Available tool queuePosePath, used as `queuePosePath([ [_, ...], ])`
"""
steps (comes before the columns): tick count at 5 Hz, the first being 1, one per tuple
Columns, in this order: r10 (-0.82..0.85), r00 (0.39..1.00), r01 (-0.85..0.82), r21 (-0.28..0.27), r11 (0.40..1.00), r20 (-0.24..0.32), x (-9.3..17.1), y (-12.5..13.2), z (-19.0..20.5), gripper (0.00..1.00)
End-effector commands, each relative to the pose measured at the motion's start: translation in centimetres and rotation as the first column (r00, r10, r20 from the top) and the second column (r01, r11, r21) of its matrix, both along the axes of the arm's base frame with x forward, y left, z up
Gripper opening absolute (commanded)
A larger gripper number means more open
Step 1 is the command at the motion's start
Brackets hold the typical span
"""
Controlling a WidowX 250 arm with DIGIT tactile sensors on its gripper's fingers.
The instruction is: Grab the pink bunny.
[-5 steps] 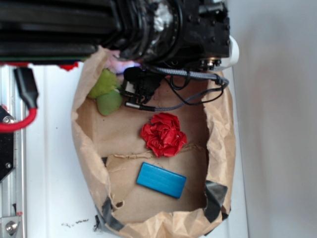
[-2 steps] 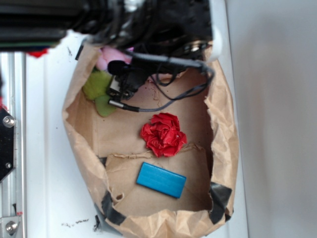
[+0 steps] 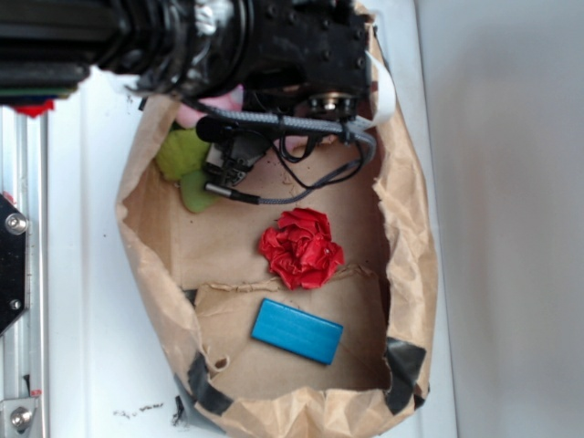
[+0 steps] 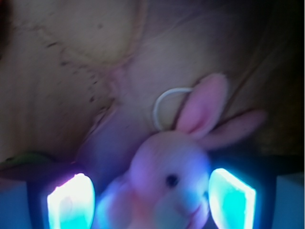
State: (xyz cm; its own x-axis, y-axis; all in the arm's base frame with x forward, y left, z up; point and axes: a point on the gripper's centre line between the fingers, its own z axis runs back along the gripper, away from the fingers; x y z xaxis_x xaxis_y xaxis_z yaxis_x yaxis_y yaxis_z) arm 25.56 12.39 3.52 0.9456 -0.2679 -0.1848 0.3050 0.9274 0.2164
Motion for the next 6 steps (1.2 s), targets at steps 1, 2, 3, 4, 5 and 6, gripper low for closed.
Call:
queuePosePath([
  [1, 0.012, 1.000, -0.012, 0.051, 0.999, -0.002, -1.91, -0.71, -1.31, 1.00],
  [2, 0.009, 1.000, -0.008, 0.060, 0.998, -0.004, -1.80, -0.70, -1.71, 1.00],
  [3, 0.042, 0.999, -0.042, 0.067, 0.997, 0.010, -1.66, -0.56, -1.72, 0.00],
  [4, 0.057, 0.998, -0.058, 0.064, 0.996, 0.019, -1.71, -0.68, -1.64, 0.00],
  [5, 0.066, 0.997, -0.068, 0.054, 0.996, 0.030, -1.67, -0.74, -1.73, 0.00],
  [6, 0.071, 0.997, -0.073, 0.047, 0.996, 0.034, -1.72, -0.80, -1.73, 0.00],
])
